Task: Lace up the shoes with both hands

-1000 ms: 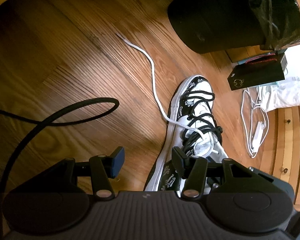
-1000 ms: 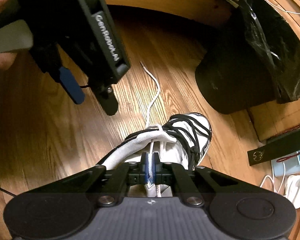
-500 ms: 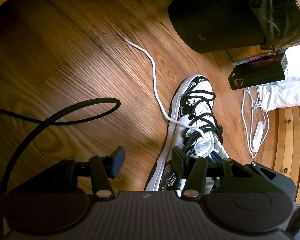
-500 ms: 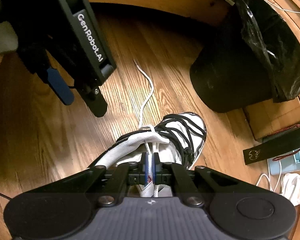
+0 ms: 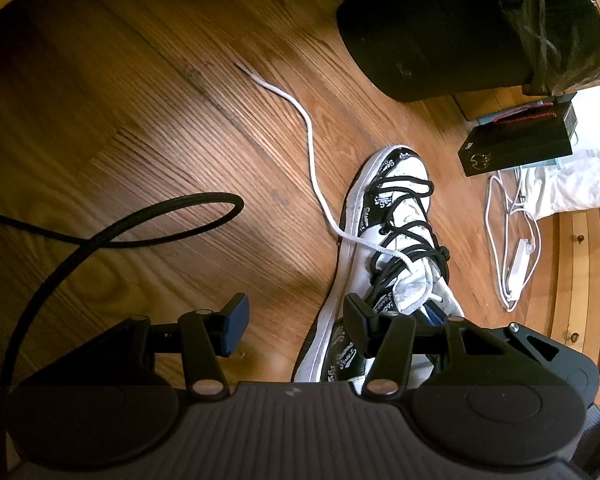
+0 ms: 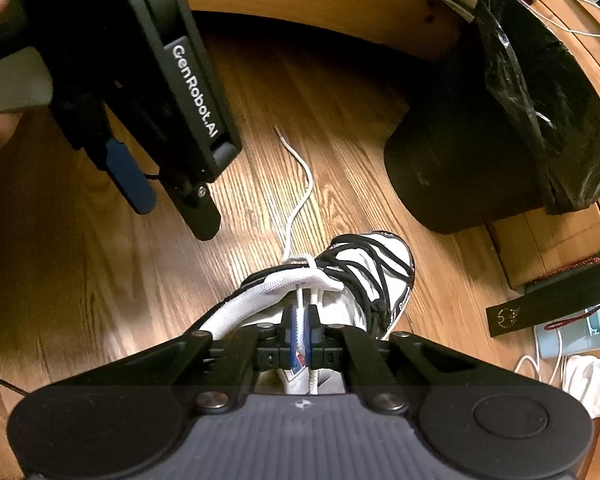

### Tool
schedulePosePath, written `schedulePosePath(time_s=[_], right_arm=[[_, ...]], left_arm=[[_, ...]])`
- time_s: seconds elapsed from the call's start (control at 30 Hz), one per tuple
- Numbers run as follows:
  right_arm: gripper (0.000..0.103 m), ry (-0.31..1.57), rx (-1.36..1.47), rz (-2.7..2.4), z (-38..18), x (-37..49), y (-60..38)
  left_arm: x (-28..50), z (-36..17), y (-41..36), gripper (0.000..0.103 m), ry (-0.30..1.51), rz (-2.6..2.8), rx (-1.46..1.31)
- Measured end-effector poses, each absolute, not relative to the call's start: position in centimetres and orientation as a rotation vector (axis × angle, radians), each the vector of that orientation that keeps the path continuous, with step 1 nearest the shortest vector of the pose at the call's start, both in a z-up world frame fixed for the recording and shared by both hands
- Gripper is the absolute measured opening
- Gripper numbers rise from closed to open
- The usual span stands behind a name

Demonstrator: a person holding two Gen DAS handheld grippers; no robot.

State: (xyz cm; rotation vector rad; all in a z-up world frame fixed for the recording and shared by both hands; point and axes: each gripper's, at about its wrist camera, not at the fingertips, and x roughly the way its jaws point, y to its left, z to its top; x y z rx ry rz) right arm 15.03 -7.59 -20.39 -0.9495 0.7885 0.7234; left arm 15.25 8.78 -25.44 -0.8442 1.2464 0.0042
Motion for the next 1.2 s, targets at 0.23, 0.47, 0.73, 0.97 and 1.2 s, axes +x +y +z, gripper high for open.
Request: schedulePosePath(time_s=[0.23, 0.47, 0.73, 0.97, 1.2], right_arm=[[0.004, 0.760, -0.970, 0.729, -20.4, 14.9, -6.9], [0.005, 0.763, -0.962, 0.718, -20.4, 15.3, -6.6], [0.005, 0.718, -1.020, 0.700, -20.1, 14.2, -6.5], [0.016, 0.668, -0.991, 0.697, -18.6, 13.7, -7.1], [0.018, 0.719, -1.015, 0.691, -19.1, 13.4, -8.1]], left_arm=[[15.2, -25.5, 8.7, 0.056, 1.246, 0.004, -0.843], [15.2, -25.6, 8.7, 0.056, 1.250, 0.000, -0.837], [15.3, -25.7, 8.5, 0.056, 1.251, -0.004, -0.838], [15.3, -25.8, 8.5, 0.056, 1.247, 0.002, -0.841], [15.4, -26.2, 8.1, 0.056, 1.258, -0.009, -0.827]])
